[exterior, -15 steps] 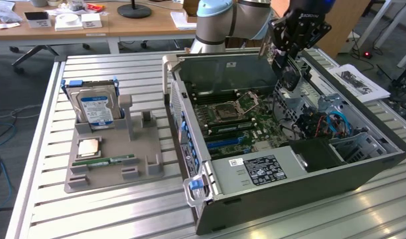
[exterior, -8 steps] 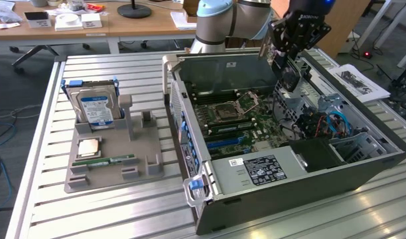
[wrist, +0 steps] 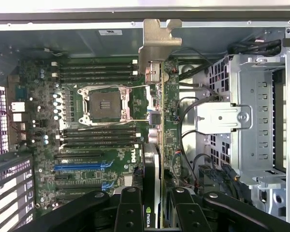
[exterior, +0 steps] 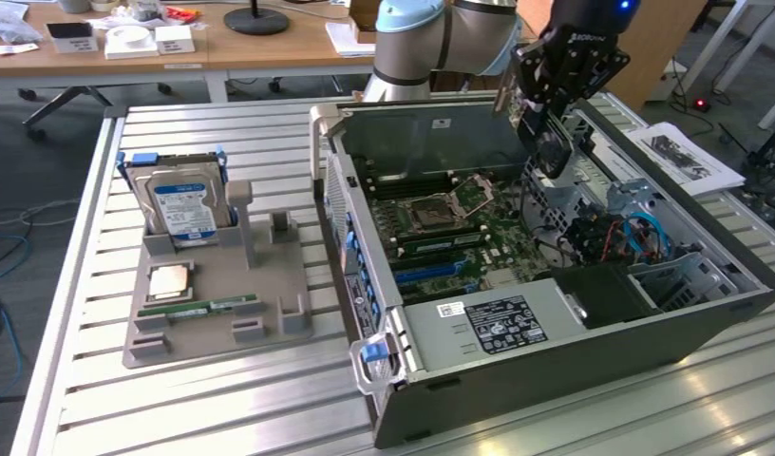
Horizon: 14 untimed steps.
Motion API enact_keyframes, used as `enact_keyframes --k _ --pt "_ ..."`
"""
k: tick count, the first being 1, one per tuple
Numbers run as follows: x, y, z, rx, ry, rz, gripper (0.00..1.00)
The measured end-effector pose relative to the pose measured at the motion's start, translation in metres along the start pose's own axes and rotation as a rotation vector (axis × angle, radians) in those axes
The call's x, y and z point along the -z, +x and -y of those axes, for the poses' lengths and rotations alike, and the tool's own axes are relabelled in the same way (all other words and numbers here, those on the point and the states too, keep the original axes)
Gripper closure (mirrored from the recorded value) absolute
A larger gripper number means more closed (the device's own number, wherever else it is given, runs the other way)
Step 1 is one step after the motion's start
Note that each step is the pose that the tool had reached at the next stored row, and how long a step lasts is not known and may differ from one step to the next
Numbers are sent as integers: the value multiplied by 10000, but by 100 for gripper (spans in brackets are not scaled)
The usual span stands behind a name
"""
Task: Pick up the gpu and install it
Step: 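Pick up the gpu and move the gpu toward the slot, then insert the gpu into the slot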
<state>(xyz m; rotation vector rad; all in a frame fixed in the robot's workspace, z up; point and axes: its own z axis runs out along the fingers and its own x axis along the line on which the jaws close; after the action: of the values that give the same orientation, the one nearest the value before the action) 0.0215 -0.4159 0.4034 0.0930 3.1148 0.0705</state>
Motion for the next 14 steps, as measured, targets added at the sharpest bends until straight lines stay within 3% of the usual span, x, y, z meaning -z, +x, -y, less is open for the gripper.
enact_keyframes --k 14 --pt "-1 0 0 4 -1 0 73"
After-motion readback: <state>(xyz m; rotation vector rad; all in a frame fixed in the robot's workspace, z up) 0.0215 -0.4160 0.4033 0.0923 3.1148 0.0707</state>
